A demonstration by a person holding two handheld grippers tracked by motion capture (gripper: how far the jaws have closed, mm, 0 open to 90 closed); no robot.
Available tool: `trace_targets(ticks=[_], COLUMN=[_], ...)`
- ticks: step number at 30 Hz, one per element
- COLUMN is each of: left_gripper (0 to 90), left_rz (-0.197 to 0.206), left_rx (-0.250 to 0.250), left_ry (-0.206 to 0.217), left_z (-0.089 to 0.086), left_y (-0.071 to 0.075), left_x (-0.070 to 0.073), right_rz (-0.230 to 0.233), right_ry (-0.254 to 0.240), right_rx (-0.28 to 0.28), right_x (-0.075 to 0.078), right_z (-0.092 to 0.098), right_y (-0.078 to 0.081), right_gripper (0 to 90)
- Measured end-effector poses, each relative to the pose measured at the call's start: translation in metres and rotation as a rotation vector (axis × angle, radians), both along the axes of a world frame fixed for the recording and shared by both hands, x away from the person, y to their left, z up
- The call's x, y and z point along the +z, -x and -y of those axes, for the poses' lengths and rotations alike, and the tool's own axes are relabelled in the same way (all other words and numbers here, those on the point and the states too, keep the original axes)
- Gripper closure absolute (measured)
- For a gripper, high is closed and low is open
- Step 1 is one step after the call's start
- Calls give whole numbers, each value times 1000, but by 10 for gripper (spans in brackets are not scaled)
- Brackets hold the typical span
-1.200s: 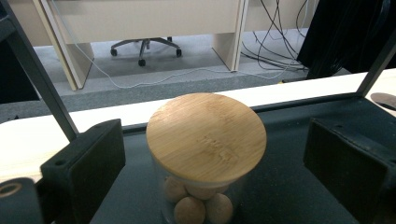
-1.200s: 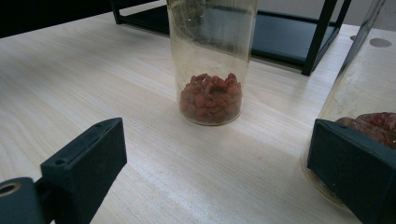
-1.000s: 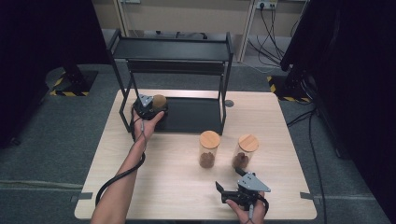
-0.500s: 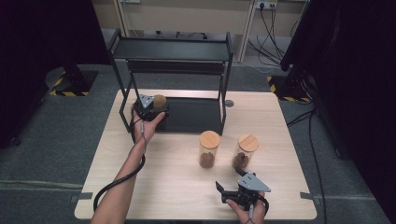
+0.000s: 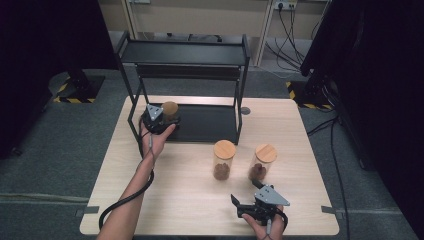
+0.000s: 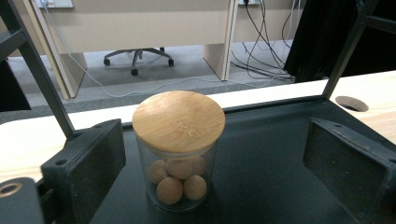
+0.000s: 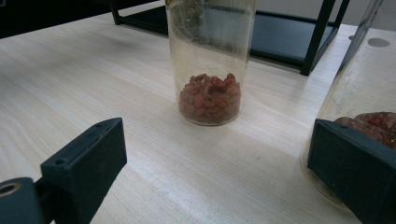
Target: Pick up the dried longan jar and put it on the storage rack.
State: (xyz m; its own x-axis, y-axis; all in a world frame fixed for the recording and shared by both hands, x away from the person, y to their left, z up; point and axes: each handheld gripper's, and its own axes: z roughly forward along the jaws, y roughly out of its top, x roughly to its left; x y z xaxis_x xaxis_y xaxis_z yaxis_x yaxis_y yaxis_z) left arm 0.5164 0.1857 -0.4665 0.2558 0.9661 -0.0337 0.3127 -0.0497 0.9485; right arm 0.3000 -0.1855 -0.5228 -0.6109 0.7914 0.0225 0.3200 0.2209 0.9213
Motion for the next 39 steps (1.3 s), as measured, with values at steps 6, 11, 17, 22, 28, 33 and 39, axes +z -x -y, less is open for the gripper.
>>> trace_targets(ticks=[6, 11, 17, 22, 28, 33, 39], left_gripper=[56, 57, 59, 59, 59, 60, 60], left_rz=[-9, -1, 27, 24, 27, 31, 33], left_rx=[-2, -10, -23, -29, -35, -43, -52], left_ry=[19, 37, 43, 44, 35, 51, 48], left_z=[1, 2, 5, 6, 5, 3, 5], left_y=[8, 16, 26, 30, 38, 47, 57], left_x=[0, 1, 5, 3, 1, -4, -8], right_rz=[1, 3, 5, 4, 3, 3, 3], right_ry=[3, 4, 4, 1, 2, 2, 1], right_rx=[2, 2, 2, 2, 2, 1, 1], right_x=[0, 0, 0, 0, 0, 0, 0], right_z=[0, 0, 0, 0, 0, 0, 0], right_y=[0, 0, 0, 0, 0, 0, 0], right_gripper=[48, 48, 48, 48, 48, 48, 48])
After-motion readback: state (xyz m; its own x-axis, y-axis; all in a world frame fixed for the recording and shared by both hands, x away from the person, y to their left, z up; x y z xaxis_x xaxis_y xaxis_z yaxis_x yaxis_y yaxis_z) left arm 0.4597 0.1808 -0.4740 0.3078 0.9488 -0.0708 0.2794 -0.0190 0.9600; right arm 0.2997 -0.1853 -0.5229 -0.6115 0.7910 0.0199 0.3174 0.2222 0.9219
